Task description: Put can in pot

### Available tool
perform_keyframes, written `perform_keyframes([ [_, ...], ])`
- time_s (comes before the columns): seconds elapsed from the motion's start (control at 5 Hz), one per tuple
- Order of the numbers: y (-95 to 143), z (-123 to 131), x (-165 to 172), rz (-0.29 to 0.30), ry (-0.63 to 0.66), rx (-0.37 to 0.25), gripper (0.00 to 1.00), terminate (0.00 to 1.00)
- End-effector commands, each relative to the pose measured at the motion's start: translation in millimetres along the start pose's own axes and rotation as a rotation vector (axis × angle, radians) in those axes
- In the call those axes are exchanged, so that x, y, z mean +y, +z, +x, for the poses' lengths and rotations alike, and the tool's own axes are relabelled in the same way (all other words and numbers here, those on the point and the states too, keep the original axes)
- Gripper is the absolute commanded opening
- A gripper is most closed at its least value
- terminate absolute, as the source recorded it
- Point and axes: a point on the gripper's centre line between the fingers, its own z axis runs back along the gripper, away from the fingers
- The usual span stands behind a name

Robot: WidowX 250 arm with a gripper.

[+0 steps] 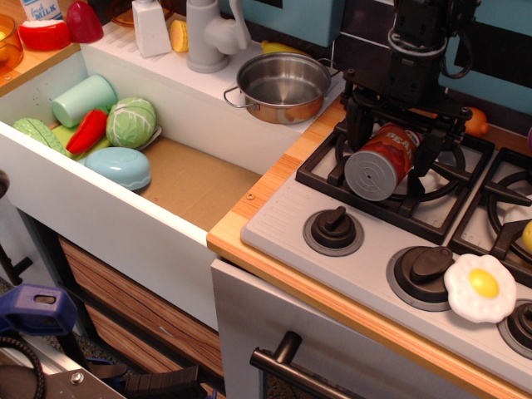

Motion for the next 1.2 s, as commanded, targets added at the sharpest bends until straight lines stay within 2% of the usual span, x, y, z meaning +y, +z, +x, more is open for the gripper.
perform_keyframes([
  [0.0, 8, 14, -3, -0.036, 0.027, -0.054, 1.0, 0.0],
  [0.2, 3, 13, -4, -0.041, 0.041, -0.064, 1.0, 0.0],
  [0.4, 15, 15, 0, 0.009, 0.033, -0.074, 0.0, 0.0],
  [0.6, 42, 26, 25, 0.075, -0.016, -0.08, 0.0, 0.0],
  [0.8, 65, 47, 64, 0.159, -0.091, -0.128, 0.0, 0.0],
  [1.0, 70, 58, 101, 0.198, -0.181, -0.174, 0.0, 0.0],
])
